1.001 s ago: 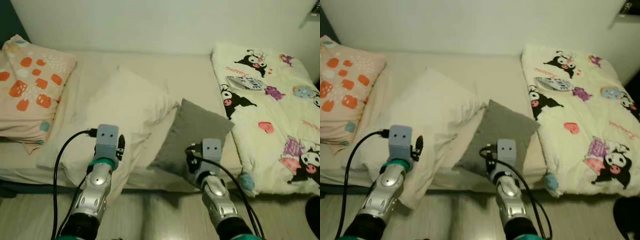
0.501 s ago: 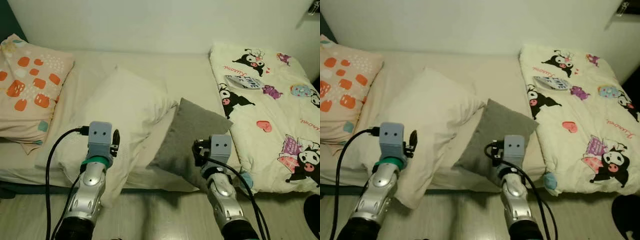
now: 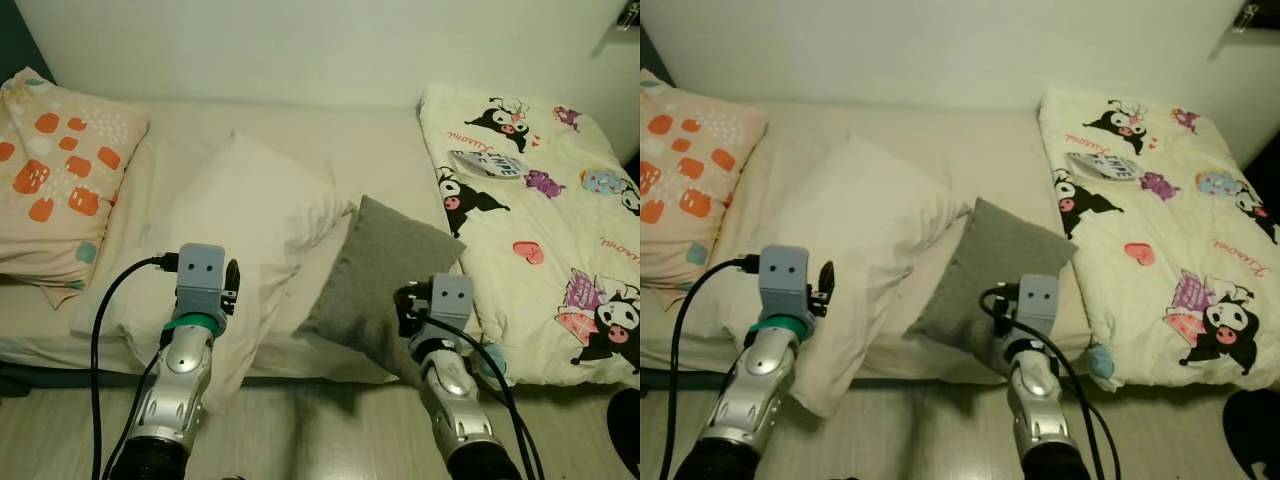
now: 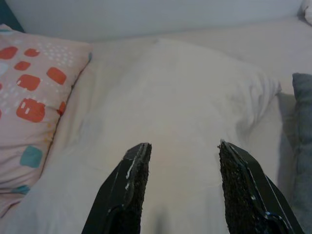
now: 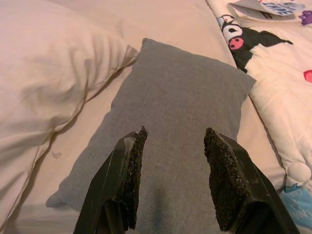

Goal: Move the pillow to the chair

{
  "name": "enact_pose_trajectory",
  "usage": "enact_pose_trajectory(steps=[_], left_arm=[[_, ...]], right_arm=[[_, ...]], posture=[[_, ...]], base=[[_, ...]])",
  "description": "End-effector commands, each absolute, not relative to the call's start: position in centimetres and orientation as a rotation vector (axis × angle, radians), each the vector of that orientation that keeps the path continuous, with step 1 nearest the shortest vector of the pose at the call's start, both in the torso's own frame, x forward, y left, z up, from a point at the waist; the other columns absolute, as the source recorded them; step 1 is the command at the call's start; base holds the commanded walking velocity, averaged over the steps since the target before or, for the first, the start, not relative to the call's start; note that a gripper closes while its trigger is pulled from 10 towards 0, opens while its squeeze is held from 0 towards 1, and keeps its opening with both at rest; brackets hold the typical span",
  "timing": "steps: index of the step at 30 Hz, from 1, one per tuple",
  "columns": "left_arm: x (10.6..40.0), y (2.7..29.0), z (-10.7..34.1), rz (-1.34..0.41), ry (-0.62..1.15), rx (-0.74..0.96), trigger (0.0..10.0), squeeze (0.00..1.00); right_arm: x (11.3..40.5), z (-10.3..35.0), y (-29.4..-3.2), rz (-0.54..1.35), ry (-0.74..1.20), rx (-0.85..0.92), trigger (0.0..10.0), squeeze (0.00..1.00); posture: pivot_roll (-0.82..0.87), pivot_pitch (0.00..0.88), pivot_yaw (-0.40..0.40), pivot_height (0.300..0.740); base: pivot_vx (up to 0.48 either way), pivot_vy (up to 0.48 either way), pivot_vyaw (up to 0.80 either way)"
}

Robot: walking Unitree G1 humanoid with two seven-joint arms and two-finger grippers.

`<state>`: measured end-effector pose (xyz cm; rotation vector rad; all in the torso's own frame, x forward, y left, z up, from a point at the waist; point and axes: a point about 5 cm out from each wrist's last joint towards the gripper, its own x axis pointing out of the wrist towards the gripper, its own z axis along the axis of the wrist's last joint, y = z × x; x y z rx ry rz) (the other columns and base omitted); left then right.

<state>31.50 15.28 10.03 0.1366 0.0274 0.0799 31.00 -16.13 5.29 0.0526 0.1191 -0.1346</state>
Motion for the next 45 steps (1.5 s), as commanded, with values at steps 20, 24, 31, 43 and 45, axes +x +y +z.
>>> enact_pose_trajectory(steps=[20,24,31,43,45], left_arm=[[31.7,15.1,9.4,0.053,0.095,0.122,10.0,0.00],[31.7,15.2,9.4,0.059,0.099,0.120,10.0,0.00],[31.8,15.5,9.5,0.063,0.108,0.112,10.0,0.00],[32.0,15.5,9.8,0.060,0.105,0.103,10.0,0.00],[31.9,15.2,9.6,0.056,0.105,0.102,10.0,0.00]], right_arm=[[30.5,4.5,-15.3,-0.139,0.151,0.069,10.0,0.00],[30.6,4.5,-15.3,-0.138,0.155,0.068,10.0,0.00],[30.7,4.4,-15.2,-0.140,0.163,0.069,10.0,0.00],[31.0,4.6,-14.9,-0.134,0.162,0.064,10.0,0.00],[31.0,4.8,-15.3,-0.132,0.155,0.049,10.0,0.00]], posture=[[0.12,0.028,0.067,0.740],[0.12,0.028,0.066,0.740],[0.13,0.028,0.074,0.740],[0.13,0.031,0.079,0.740],[0.09,0.045,0.086,0.740]], base=[[0.000,0.000,0.00],[0.000,0.000,0.00],[0.000,0.000,0.00],[0.000,0.000,0.00],[0.000,0.000,0.00]])
